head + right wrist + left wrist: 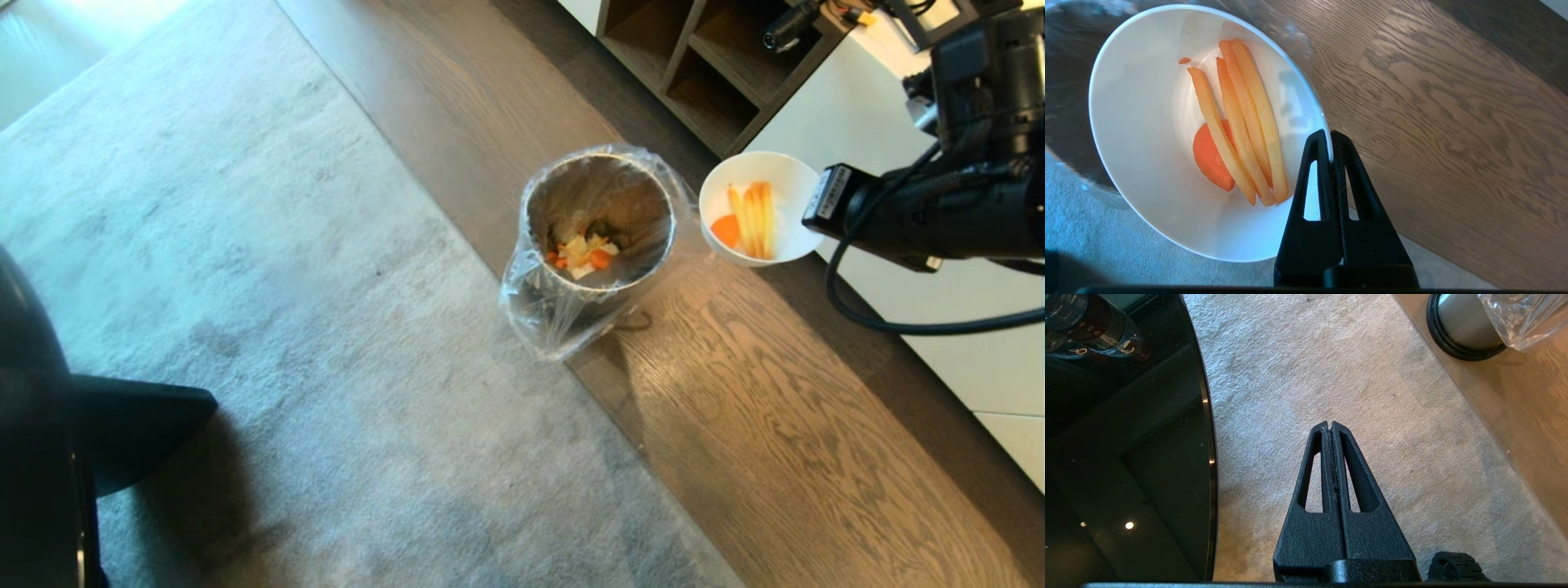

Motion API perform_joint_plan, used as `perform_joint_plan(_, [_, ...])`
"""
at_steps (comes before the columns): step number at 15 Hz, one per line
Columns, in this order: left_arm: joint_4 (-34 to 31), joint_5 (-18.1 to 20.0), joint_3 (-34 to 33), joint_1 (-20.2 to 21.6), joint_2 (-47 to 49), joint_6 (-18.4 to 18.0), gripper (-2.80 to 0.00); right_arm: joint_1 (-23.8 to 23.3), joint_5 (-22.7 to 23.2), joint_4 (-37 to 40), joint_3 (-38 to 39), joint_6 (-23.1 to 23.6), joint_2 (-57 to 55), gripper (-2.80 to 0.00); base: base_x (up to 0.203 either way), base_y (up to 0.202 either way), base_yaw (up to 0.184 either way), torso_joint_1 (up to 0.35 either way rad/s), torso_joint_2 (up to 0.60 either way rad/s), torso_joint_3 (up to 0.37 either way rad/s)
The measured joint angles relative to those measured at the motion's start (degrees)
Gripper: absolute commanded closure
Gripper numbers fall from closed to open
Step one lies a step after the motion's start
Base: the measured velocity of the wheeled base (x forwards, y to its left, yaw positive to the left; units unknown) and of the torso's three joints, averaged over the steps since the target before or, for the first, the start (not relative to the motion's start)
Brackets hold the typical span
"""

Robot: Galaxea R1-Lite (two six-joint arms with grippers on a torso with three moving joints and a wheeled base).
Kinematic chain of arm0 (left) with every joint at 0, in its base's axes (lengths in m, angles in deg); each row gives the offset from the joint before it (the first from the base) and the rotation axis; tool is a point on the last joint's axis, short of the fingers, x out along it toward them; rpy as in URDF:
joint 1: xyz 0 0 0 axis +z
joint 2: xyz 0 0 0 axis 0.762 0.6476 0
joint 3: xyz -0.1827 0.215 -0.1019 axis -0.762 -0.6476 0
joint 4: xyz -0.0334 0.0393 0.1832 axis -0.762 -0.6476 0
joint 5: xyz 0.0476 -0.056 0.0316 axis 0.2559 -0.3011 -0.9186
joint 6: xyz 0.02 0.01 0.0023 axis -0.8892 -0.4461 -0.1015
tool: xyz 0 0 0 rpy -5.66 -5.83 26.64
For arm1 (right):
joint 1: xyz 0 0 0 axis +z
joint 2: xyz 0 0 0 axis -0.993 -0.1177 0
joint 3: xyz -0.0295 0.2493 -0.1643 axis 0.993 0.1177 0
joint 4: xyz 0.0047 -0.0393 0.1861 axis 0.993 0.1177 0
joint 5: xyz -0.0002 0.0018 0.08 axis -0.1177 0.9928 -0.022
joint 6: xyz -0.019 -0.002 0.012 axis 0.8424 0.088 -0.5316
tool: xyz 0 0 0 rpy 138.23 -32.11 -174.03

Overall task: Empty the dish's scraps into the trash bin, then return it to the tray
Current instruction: Move the bowl over the trash can, then pour the leftover food from the bowl into the trash can

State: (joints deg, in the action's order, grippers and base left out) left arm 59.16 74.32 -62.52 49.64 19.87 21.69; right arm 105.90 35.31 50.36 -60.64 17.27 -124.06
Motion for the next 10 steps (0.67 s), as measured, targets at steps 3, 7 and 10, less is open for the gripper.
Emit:
perform_joint_plan(3, [0.0, 0.0, 0.0, 0.0, 0.0, 0.0, 0.0, 4.82, -0.45, -0.27, -6.06, 3.6, -4.26, 0.0, 0.0, 0.0, 0.0, 0.0, 0.0, 0.0])
perform_joint_plan(7, [0.0, 0.02, 0.0, 0.0, 0.0, -0.04, 0.0, 9.88, -2.38, -2.8, -10.52, 7.87, -8.97, 0.0, 0.0, 0.0, 0.0, 0.0, 0.0, 0.0])
perform_joint_plan(10, [0.0, 0.02, 0.0, 0.0, 0.0, -0.04, 0.0, 10.52, -2.6, -11.52, -10.68, 16.26, -11.76, 0.0, 0.0, 0.0, 0.0, 0.0, 0.0, 0.0])
